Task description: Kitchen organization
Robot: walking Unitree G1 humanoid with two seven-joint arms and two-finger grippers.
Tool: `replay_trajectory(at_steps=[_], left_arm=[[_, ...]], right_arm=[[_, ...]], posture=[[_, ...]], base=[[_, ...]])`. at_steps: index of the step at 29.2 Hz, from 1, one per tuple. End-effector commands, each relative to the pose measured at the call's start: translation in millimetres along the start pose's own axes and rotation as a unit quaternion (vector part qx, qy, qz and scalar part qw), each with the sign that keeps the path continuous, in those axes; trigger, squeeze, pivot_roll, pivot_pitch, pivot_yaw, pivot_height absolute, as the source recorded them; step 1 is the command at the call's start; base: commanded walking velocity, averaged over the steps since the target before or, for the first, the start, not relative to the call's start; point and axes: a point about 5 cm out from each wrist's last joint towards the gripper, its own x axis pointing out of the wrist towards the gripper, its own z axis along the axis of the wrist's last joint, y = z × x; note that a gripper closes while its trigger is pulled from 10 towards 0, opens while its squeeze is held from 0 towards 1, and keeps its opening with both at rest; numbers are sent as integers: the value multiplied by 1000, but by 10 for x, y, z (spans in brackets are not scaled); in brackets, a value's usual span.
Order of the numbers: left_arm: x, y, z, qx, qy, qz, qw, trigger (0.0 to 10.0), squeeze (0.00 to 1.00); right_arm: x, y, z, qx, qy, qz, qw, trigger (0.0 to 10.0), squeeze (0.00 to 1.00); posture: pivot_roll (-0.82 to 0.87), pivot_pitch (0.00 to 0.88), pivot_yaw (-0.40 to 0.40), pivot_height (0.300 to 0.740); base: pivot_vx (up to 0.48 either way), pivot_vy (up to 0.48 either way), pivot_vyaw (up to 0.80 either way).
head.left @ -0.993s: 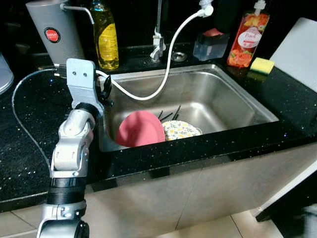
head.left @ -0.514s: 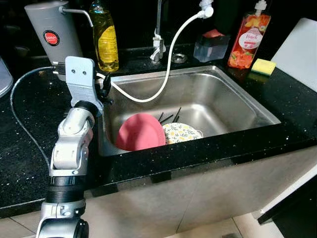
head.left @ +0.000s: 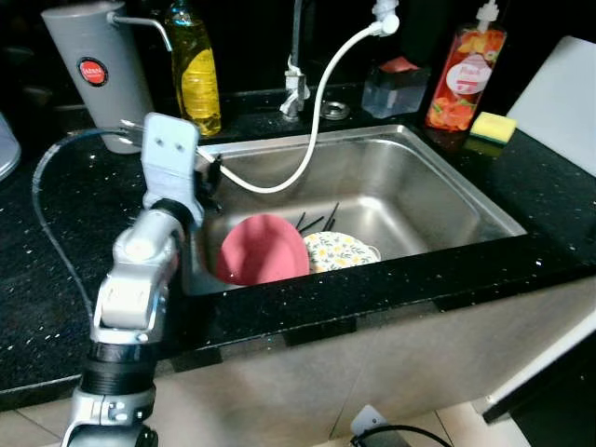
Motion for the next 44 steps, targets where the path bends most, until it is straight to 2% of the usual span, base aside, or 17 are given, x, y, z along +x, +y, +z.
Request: replay_trajectory(at_steps=[1, 6, 8, 11, 12, 17, 21, 22, 24, 28, 30, 32, 34, 37, 39, 40, 44], left_arm=[[-58, 84, 43, 22, -17, 3, 1000, 10000, 0], [-108, 464, 167, -17, -39, 44, 998, 10000, 0], [-95, 533, 200, -30, -41, 52, 997, 10000, 0], [-136, 533, 287, -70, -17, -28, 997, 10000, 0], [-225, 475, 346, -81, -16, -80, 993, 10000, 0], [-415, 491, 330, -90, -4, -113, 990, 10000, 0], [-550, 576, 161, -76, 30, -101, 992, 10000, 0], [-611, 513, -10, -40, 58, -91, 993, 10000, 0], [-645, 458, -146, 0, 85, -82, 993, 10000, 0], [-665, 437, -242, 25, 113, -80, 990, 10000, 0], [-636, 464, -235, 49, 102, -71, 991, 10000, 0], [-600, 521, -185, 115, 70, -40, 990, 10000, 0], [-592, 548, -166, 131, 57, -27, 989, 10000, 0], [-590, 551, -163, 129, 53, -26, 990, 10000, 0], [-574, 576, -245, 84, 89, -23, 992, 10000, 0], [-577, 560, -342, 65, 132, -47, 988, 10000, 0], [-573, 526, -393, 59, 159, -93, 981, 10000, 0]], right_arm=[[-14, 66, -97, 6, 16, 10, 1000, 10000, 0], [-62, 167, -309, 1, 43, 19, 999, 10000, 0], [-69, 186, -336, 1, 46, 20, 999, 10000, 0], [-89, 206, -407, 14, 55, 15, 998, 10000, 0], [-91, 204, -413, 17, 54, 13, 998, 10000, 0], [-89, 193, -404, 20, 50, 11, 998, 10000, 0], [-84, 204, -388, 21, 48, 11, 999, 10000, 0], [-77, 217, -361, 15, 45, 14, 999, 10000, 0], [-69, 205, -330, 10, 41, 14, 999, 10000, 0], [-55, 148, -277, 13, 31, 7, 999, 10000, 0], [-56, 137, -276, 16, 30, 5, 999, 10000, 0], [-59, 138, -289, 15, 31, 6, 999, 10000, 0], [-66, 147, -314, 12, 34, 8, 999, 10000, 0], [-72, 151, -336, 10, 36, 10, 999, 10000, 0], [-83, 160, -374, 5, 40, 13, 999, 10000, 0], [-85, 160, -381, 5, 41, 14, 999, 10000, 0], [-84, 153, -380, 2, 41, 15, 999, 10000, 0]], posture=[[80, 0, 4, 740], [81, 7, 10, 740], [84, 6, 20, 740], [79, 8, 31, 740], [78, 14, 42, 740], [89, 21, 45, 740], [100, 21, 43, 740], [108, 19, 33, 740], [108, 19, 33, 740], [91, 19, 32, 740], [84, 22, 33, 740], [84, 22, 33, 740], [84, 26, 23, 740], [84, 29, 19, 740], [87, 34, 10, 740], [89, 37, 4, 740], [87, 37, 1, 740]], base=[[0, 0, 0], [0, 0, 0], [0, 0, 0], [0, 0, 0], [0, 0, 0], [0, 0, 0], [0, 0, 0], [0, 0, 0], [0, 0, 0], [0, 0, 0], [0, 0, 0], [0, 0, 0], [0, 0, 0], [0, 0, 0], [0, 0, 0], [0, 0, 0], [0, 0, 0]])
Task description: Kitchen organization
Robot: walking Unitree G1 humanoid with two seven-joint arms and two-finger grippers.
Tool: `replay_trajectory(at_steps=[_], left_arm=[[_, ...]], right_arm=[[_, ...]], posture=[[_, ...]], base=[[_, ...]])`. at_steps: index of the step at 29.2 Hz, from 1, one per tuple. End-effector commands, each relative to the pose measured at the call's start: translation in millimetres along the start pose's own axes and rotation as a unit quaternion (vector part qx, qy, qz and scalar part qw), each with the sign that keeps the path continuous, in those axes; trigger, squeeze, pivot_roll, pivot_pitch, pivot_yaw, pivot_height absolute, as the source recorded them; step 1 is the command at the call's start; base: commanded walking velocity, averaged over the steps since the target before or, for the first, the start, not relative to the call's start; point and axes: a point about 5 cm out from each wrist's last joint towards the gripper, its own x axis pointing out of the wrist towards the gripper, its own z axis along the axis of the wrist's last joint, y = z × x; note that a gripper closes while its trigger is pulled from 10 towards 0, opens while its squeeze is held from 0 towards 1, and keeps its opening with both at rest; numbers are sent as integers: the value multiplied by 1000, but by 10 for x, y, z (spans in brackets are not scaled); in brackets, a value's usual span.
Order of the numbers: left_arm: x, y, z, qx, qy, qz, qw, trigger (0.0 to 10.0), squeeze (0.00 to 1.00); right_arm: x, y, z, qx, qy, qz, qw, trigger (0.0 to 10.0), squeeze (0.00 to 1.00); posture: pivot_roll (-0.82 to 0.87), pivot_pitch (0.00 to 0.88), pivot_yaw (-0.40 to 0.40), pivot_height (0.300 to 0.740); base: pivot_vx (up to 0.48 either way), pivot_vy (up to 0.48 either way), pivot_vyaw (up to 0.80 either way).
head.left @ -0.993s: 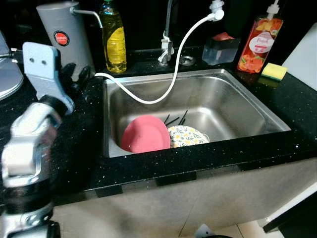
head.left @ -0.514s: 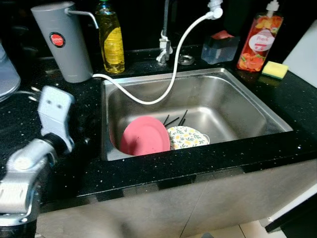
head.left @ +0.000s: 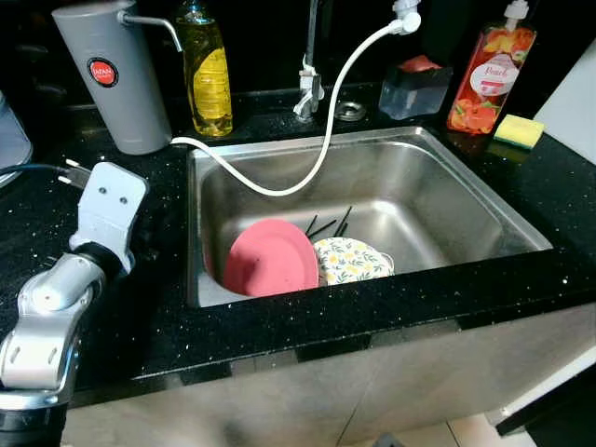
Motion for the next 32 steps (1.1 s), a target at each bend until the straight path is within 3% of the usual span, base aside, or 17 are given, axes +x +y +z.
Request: replay_trajectory(at_steps=[1, 5, 13, 25, 32], left_arm=[[33, 11, -4, -8, 7, -10, 1000, 10000, 0], [88, 26, 2, -26, -6, -7, 1000, 10000, 0], [132, -11, 44, -18, -3, -3, 1000, 10000, 0], [149, 78, 30, -22, 8, 6, 1000, 10000, 0], [132, 122, 6, -21, 15, 9, 1000, 10000, 0]], right_arm=[[2, 77, 22, 0, -7, 16, 1000, 10000, 0], [7, 40, 53, 0, -12, 12, 1000, 10000, 0], [5, 10, 43, -22, -11, 19, 1000, 10000, 0], [19, 11, 131, -16, -21, 17, 999, 10000, 0], [2, 40, 19, -18, -6, 20, 1000, 10000, 0]], posture=[[82, 40, 2, 740], [73, 43, -10, 740], [92, 51, -64, 740], [100, 64, -59, 740], [103, 64, -44, 740]], base=[[0, 0, 0], [0, 0, 0], [0, 0, 0], [0, 0, 0], [0, 0, 0]])
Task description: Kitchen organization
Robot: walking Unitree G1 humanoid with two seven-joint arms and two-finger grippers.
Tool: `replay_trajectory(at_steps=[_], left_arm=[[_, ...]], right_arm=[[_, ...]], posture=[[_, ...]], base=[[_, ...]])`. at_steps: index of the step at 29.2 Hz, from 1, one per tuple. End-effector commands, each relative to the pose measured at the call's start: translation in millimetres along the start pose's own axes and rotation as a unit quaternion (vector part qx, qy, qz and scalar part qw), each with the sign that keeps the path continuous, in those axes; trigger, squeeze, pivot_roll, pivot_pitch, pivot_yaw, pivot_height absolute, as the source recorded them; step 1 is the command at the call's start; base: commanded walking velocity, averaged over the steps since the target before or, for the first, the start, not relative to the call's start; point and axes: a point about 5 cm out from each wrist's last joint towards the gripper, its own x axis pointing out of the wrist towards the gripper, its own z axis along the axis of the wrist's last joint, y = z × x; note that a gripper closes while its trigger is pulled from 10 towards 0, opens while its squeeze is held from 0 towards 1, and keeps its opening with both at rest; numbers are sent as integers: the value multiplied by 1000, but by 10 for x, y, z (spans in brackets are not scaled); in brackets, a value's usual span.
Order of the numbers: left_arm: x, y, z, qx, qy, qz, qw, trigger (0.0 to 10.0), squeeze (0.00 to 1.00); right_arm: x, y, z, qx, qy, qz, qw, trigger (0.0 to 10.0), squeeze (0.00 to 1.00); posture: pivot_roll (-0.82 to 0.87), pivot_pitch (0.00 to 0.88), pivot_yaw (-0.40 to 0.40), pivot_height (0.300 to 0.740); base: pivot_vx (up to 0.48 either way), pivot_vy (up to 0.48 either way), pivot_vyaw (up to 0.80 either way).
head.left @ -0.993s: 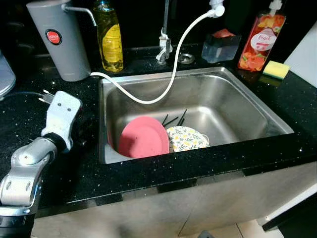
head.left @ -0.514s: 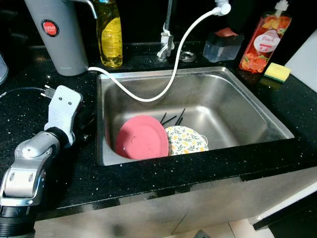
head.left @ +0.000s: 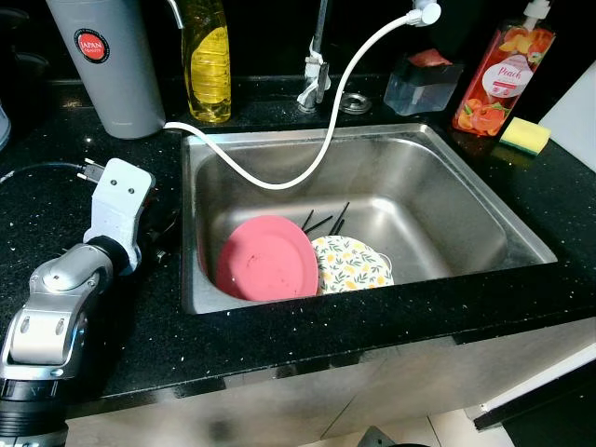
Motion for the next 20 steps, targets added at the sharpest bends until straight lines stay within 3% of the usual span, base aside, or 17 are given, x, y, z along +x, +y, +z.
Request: replay_trajectory(at_steps=[1, 6, 9, 20], left_arm=[[-14, 50, -22, 3, 12, 1, 1000, 10000, 0], [-5, 56, -19, 2, 12, -1, 1000, 10000, 0], [-4, 58, -15, 1, 13, -1, 1000, 10000, 0], [17, 52, -10, 4, 13, 3, 1000, 10000, 0]], right_arm=[[-11, 40, -67, 5, 10, 4, 1000, 10000, 0], [-11, 67, -73, 26, 12, 7, 1000, 10000, 0], [-3, 47, -50, 126, 12, 0, 992, 10000, 0], [12, 85, 24, 108, 4, 14, 994, 10000, 0]], posture=[[101, 65, -43, 740], [99, 69, -42, 740], [114, 82, -44, 740], [133, 89, -53, 740]], base=[[0, 0, 0], [0, 0, 0], [0, 0, 0], [0, 0, 0]])
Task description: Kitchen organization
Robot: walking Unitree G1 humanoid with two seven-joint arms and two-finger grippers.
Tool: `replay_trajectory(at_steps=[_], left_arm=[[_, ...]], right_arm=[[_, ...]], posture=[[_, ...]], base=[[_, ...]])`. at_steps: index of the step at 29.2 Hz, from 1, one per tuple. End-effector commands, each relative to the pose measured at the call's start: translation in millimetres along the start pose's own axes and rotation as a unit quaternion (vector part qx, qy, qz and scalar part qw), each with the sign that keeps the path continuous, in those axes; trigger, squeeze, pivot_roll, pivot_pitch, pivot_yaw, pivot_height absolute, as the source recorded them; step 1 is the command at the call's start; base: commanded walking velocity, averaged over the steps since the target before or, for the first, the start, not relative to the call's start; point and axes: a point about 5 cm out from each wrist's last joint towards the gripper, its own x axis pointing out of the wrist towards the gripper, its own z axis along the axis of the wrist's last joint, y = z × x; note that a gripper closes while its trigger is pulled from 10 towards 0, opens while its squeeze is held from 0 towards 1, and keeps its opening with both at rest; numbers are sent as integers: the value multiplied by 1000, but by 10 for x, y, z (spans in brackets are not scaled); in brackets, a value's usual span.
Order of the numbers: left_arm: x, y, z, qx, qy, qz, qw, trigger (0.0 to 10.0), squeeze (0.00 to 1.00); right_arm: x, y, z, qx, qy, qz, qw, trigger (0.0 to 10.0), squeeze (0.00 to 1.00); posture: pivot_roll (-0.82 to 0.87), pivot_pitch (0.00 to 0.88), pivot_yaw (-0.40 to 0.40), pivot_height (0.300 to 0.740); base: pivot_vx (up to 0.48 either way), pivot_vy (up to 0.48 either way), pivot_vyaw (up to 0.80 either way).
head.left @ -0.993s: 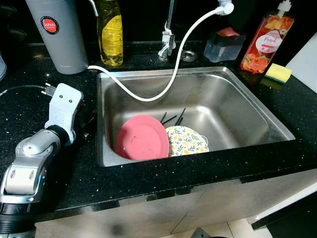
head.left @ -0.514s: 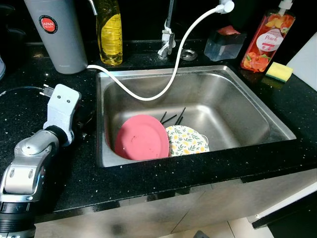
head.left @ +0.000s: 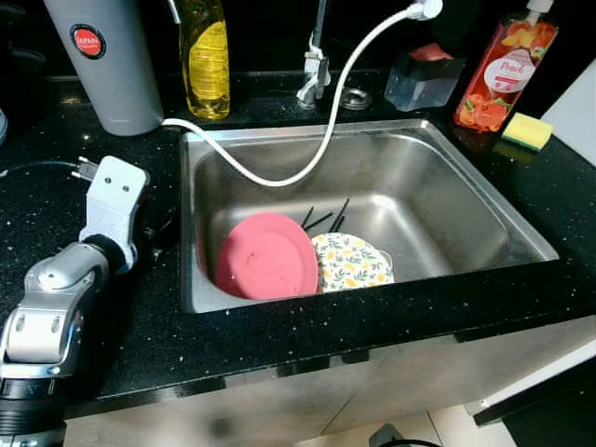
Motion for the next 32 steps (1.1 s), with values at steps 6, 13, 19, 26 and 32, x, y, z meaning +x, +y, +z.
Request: replay_trajectory(at_steps=[6, 13, 19, 26, 32], left_arm=[[17, 31, -37, 4, 11, 5, 1000, 10000, 0], [57, 26, -29, 9, 9, 3, 1000, 10000, 0], [81, 13, -33, 8, 9, 1, 1000, 10000, 0], [100, 9, -42, 8, 8, 4, 1000, 10000, 0], [141, -13, -55, 12, 12, 2, 1000, 10000, 0]], right_arm=[[14, 56, 60, 2, -4, 12, 1000, 10000, 0], [21, 54, 112, -7, -11, 14, 1000, 10000, 0], [14, 93, 46, -12, -2, 19, 1000, 10000, 0], [11, 58, 43, -26, -1, 15, 1000, 10000, 0], [15, 35, 90, -39, -10, 17, 999, 10000, 0]], posture=[[137, 67, -38, 740], [134, 69, -39, 740], [132, 59, -37, 740], [128, 54, -31, 740], [121, 35, -33, 740]], base=[[0, 0, 0], [0, 0, 0], [0, 0, 0], [0, 0, 0], [0, 0, 0]])
